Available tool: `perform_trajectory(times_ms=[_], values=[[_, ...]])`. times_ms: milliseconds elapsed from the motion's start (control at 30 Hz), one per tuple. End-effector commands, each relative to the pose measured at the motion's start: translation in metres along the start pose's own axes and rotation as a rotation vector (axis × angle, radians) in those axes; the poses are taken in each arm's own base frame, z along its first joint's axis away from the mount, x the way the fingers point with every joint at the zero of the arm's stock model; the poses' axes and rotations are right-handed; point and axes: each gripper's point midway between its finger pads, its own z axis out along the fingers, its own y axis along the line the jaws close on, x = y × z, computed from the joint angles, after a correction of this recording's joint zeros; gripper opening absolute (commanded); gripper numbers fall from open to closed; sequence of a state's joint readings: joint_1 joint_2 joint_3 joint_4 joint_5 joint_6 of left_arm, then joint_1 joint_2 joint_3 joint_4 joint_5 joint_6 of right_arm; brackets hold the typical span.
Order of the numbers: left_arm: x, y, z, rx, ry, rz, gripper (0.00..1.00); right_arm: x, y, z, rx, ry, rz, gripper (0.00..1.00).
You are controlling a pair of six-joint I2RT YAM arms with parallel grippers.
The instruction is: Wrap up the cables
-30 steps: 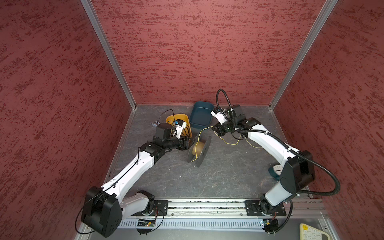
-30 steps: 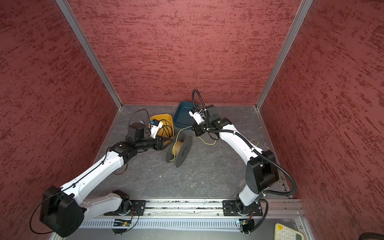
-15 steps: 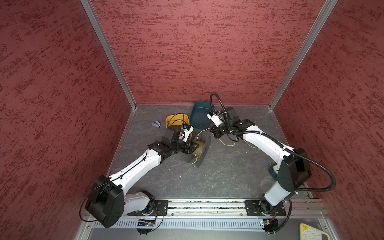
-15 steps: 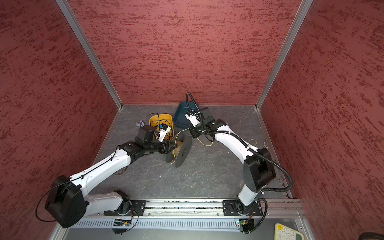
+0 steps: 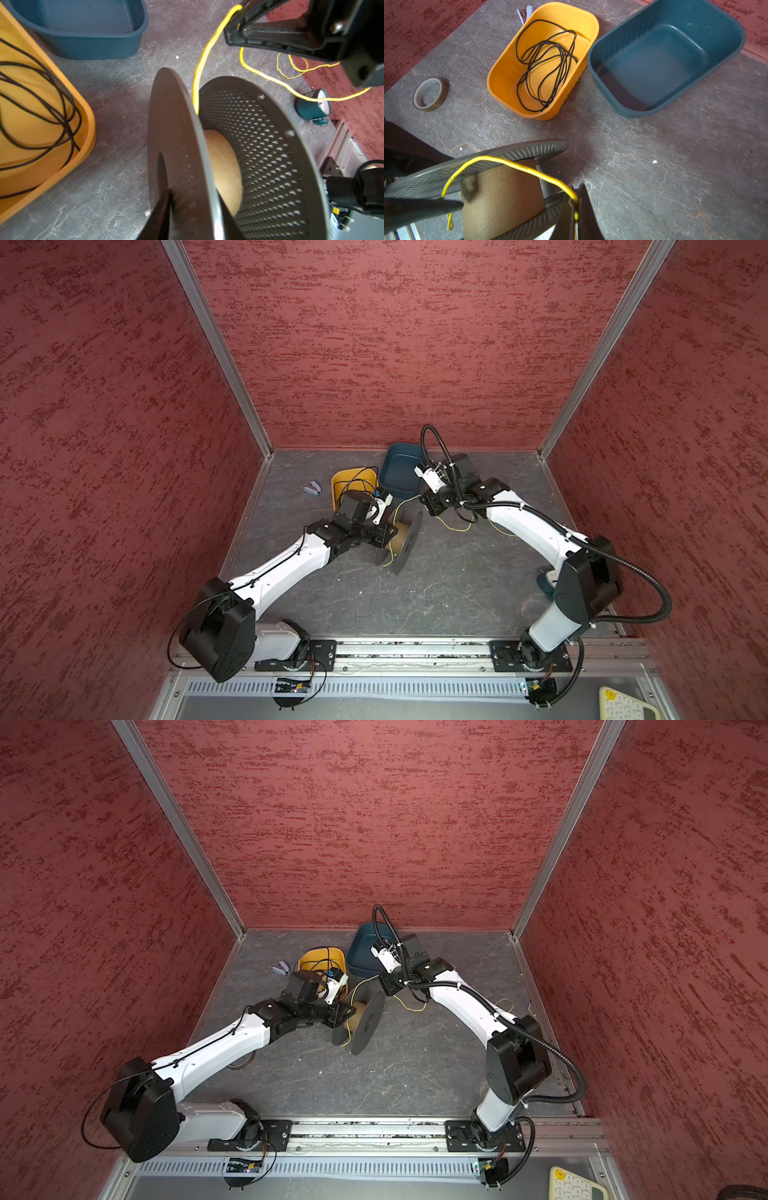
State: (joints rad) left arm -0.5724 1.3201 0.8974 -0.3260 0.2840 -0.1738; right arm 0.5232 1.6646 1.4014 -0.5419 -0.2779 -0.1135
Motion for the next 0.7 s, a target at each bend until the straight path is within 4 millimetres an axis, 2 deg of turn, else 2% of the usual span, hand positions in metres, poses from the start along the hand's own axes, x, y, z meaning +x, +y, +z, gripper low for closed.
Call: perform_trajectory(times_ms=[0, 100, 300, 500, 600, 667], values=[[-0.014, -0.005, -0.002, -0.002, -0.029, 0.020, 0.18, -0.015, -0.002, -0.002, 0.026, -0.050, -0.046, 0.00], [-0.016, -0.004, -0.003, -0.010, -0.028, 0.019, 0.06, -0.015, -0.003, -0.003, 0.033, -0.058, -0.047, 0.00], [-0.021, -0.008, -0.004, -0.018, -0.026, 0.029, 0.00, -0.016, -0.003, -0.002, 0.034, -0.065, -0.044, 0.00], [-0.029, -0.003, -0.010, -0.064, -0.036, 0.017, 0.00, -0.017, -0.009, -0.002, 0.069, -0.079, -0.035, 0.01], [-0.038, 0.002, -0.019, -0.120, -0.045, 0.012, 0.00, -0.019, -0.009, -0.002, 0.068, -0.094, -0.023, 0.08], [-0.048, 0.004, -0.028, -0.160, -0.057, 0.021, 0.00, -0.022, -0.006, -0.003, 0.053, -0.109, -0.012, 0.27]])
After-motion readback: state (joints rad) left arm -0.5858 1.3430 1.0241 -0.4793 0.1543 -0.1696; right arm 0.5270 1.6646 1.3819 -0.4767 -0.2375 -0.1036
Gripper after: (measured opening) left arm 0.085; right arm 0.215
